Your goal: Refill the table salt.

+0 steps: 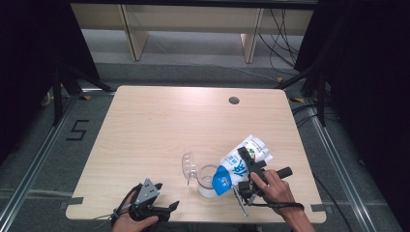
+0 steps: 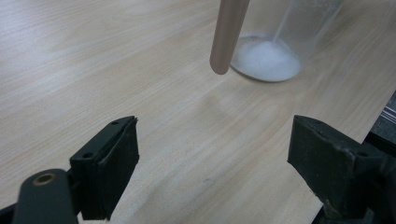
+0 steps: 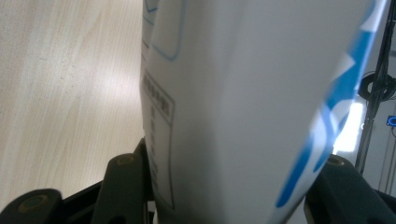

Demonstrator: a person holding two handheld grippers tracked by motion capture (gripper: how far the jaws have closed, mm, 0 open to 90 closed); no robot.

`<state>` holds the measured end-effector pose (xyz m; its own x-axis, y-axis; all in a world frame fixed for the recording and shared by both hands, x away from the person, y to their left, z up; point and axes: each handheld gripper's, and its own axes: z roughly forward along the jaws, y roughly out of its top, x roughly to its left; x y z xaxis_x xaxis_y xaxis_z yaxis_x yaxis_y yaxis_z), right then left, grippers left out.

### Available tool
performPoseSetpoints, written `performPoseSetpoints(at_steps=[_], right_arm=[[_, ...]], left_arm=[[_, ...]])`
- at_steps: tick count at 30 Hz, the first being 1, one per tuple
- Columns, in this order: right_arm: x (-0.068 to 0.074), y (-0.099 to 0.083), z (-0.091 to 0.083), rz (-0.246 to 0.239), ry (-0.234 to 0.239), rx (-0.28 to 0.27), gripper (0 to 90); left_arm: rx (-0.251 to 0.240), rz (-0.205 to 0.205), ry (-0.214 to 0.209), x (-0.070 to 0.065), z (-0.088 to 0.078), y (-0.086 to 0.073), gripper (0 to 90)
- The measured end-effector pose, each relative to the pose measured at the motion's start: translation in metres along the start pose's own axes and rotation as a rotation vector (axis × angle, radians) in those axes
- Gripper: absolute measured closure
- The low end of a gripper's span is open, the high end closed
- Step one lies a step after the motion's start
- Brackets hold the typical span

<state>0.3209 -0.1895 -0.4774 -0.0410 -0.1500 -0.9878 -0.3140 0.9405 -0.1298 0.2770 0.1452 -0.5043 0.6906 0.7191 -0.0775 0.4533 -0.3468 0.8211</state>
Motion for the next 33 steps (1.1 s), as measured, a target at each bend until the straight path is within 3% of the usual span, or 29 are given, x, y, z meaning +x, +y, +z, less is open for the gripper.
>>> performPoseSetpoints(at_steps=[5, 6, 7, 10, 15, 16, 23, 26, 28, 30, 32, 33], right_arm=[[-0.0006, -0.0002, 0.0009, -0.013, -0.009, -0.009, 50.7], [-0.0022, 0.0000, 0.0010, -0.035, -0.014, -0.012, 50.7], [-0.0001, -0.0002, 0.0002, -0.009, -0.004, 0.002, 50.7], [-0.0024, 0.0000, 0.0007, -0.036, -0.011, -0.009, 51.0], [-0.0003, -0.0002, 0.0006, -0.015, -0.007, -0.006, 51.2], [-0.0035, 0.0003, 0.0014, -0.050, -0.023, -0.023, 51.3], [-0.0007, -0.0003, 0.0008, -0.028, -0.007, -0.009, 51.9], [-0.0020, -0.0001, 0.0016, -0.045, -0.013, -0.023, 52.0], [0.0003, -0.0002, 0.0004, -0.013, 0.001, -0.001, 52.0], [0.0003, -0.0002, 0.0003, -0.012, 0.004, 0.003, 52.1], [0.0003, -0.0003, 0.0003, -0.011, 0.004, 0.004, 52.1], [0.0003, -0.0003, 0.0003, -0.011, 0.004, 0.004, 52.2]], left_arm=[[0.000, 0.000, -0.005, 0.0003, 0.0001, 0.0000, 15.8], [0.000, 0.000, -0.005, 0.0003, 0.0000, 0.0000, 15.8], [-0.001, -0.001, -0.006, 0.0003, 0.0000, 0.0000, 15.8], [0.001, 0.000, -0.007, 0.0006, 0.0000, 0.0001, 15.8], [0.001, 0.000, -0.008, 0.0006, 0.0001, 0.0001, 15.8], [0.003, 0.004, 0.002, 0.0006, -0.0001, 0.0000, 15.8], [-0.001, -0.001, -0.005, 0.0005, 0.0001, 0.0000, 15.8], [-0.001, -0.002, 0.002, 0.0001, 0.0002, 0.0000, 15.8], [0.014, 0.017, 0.007, 0.0014, -0.0006, 0.0001, 15.8], [0.013, 0.016, 0.003, 0.0016, -0.0002, 0.0000, 15.8], [-0.004, -0.004, -0.006, 0.0001, 0.0007, -0.0002, 15.8], [0.015, 0.017, 0.002, 0.0018, -0.0003, 0.0000, 15.8]])
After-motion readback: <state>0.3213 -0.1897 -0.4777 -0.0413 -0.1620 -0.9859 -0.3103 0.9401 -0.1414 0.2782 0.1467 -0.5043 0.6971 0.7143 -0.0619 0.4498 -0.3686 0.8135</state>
